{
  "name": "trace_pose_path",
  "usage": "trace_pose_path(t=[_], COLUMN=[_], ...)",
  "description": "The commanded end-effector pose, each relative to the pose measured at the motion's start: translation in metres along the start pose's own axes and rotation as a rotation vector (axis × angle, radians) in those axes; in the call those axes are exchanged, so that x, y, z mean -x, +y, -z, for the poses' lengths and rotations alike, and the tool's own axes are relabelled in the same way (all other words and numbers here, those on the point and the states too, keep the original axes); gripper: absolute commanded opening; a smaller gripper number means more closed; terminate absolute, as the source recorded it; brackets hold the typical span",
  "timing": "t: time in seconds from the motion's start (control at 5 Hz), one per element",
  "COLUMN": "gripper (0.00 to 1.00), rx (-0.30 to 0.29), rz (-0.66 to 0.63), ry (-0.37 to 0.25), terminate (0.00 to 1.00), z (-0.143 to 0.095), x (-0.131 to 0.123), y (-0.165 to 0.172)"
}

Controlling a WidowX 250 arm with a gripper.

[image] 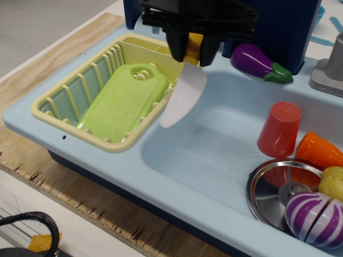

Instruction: Put knife on cutting board

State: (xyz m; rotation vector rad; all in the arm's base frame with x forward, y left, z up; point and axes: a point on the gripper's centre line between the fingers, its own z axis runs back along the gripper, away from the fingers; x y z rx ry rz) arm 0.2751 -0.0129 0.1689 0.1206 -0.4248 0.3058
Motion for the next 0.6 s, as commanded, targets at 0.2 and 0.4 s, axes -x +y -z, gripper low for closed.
trace_pose_path(t=[0.2, 0.4], gripper=[0.0, 0.0], rx=[-0.03, -0.024], rz=[-0.038, -0.069], ry=[-0.064, -0.07], terminate=[0.0, 1.0], z=[0.006, 0.014], x=[-0.018, -0.016], y=[0.042, 0.055])
